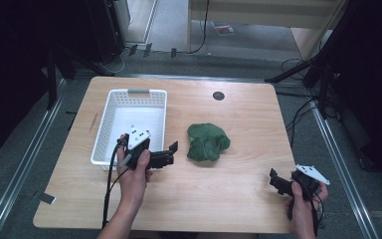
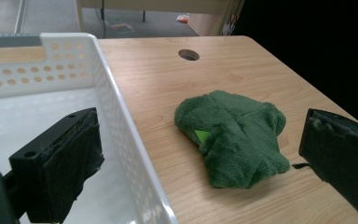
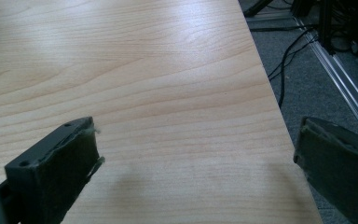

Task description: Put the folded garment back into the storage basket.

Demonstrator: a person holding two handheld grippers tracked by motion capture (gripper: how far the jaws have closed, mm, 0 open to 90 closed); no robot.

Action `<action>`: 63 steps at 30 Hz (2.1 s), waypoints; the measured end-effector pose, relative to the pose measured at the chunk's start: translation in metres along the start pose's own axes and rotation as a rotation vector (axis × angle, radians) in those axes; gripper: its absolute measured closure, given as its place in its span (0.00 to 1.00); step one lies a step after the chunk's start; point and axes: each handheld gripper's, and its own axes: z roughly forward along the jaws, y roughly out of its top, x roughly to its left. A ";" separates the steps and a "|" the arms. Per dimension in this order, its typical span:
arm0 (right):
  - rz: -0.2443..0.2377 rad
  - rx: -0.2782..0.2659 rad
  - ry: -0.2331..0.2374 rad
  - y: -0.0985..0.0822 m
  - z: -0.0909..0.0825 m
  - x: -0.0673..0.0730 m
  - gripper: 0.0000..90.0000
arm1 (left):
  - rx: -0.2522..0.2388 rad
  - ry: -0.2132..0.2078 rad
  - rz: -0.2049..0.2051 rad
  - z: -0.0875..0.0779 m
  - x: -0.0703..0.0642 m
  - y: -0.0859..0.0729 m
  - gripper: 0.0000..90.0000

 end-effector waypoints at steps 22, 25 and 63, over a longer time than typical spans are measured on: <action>0.003 0.002 0.007 0.000 0.000 0.000 0.00 | 0.038 -0.037 0.007 0.036 -0.027 0.003 0.00; 0.001 0.005 0.009 0.000 0.000 -0.001 0.00 | 0.060 -0.050 0.019 0.048 -0.036 0.001 0.00; 0.008 0.005 0.016 0.001 0.001 -0.001 0.00 | 0.230 0.016 0.030 0.144 -0.071 -0.034 0.00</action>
